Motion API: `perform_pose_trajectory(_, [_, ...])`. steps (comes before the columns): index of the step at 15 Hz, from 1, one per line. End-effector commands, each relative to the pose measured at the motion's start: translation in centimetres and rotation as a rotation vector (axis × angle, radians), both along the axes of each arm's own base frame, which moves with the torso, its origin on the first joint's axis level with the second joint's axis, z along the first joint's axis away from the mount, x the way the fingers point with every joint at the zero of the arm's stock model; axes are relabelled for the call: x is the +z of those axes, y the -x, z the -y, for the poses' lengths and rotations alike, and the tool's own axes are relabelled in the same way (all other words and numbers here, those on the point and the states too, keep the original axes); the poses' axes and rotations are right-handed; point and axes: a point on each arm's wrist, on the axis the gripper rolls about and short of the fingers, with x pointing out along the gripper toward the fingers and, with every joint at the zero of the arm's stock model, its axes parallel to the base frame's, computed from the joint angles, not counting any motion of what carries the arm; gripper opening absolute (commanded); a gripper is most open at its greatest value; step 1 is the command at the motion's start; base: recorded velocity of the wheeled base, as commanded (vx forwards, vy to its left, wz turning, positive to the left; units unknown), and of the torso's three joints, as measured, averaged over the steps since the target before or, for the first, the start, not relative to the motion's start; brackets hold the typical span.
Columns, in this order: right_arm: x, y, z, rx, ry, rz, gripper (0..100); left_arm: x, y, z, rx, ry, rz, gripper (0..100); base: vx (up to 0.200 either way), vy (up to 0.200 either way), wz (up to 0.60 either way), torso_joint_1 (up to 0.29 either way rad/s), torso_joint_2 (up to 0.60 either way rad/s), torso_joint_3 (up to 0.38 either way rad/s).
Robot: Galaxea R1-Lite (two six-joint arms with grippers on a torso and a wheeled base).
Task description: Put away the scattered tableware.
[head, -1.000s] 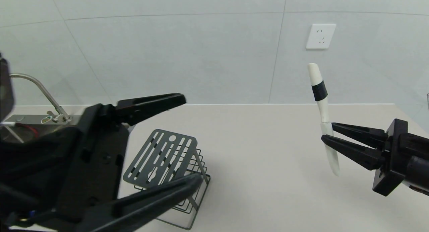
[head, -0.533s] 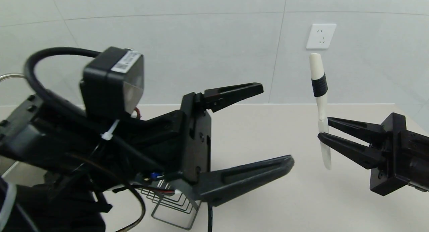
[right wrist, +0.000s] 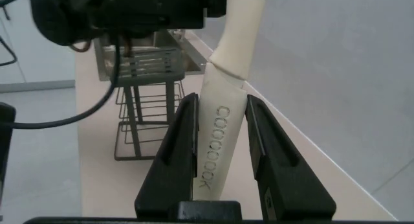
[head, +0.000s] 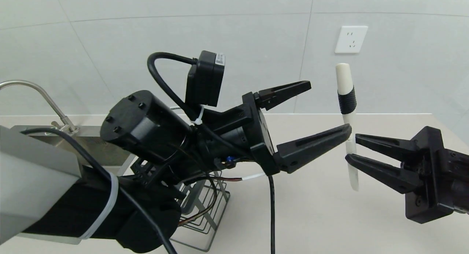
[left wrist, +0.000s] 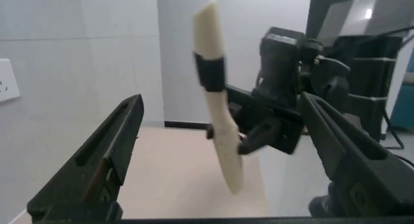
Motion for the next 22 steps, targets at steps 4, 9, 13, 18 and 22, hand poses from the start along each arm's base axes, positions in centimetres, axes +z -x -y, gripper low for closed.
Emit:
perform_pose_trajectory(4, [-0.4, 0.2, -0.3, 0.032, 0.009, -0.004, 0, 0.2, 0.2, 2.0, -0.050, 0.027, -0.026, 100, 0.000, 0.000, 0.00, 0.000, 0.00, 0.000])
perform_pose_trajectory(9, [-0.3, 0.1, -0.6, 0.043, 0.009, 0.009, 0, 0.1, 0.9, 2.9, -0.099, 0.031, -0.073, 100, 0.000, 0.000, 0.00, 0.000, 0.00, 0.000])
perform_pose_trajectory(13, [-0.2, 0.1, -0.6, 0.041, 0.004, 0.018, 0, 0.1, 0.9, 2.9, -0.101, 0.030, -0.074, 0, 0.000, 0.000, 0.00, 0.000, 0.00, 0.000])
perform_pose_trajectory(18, [-0.3, 0.0, -0.6, 0.040, 0.006, 0.011, 100, 0.4, 1.0, 2.8, -0.097, 0.037, -0.071, 0, 0.000, 0.000, 0.00, 0.000, 0.00, 0.000])
perform_pose_trajectory(22, [-0.9, 1.2, 0.5, 0.010, 0.009, 0.005, 100, 0.3, 1.3, 1.7, -0.065, 0.030, -0.083, 0, 0.000, 0.000, 0.00, 0.000, 0.00, 0.000])
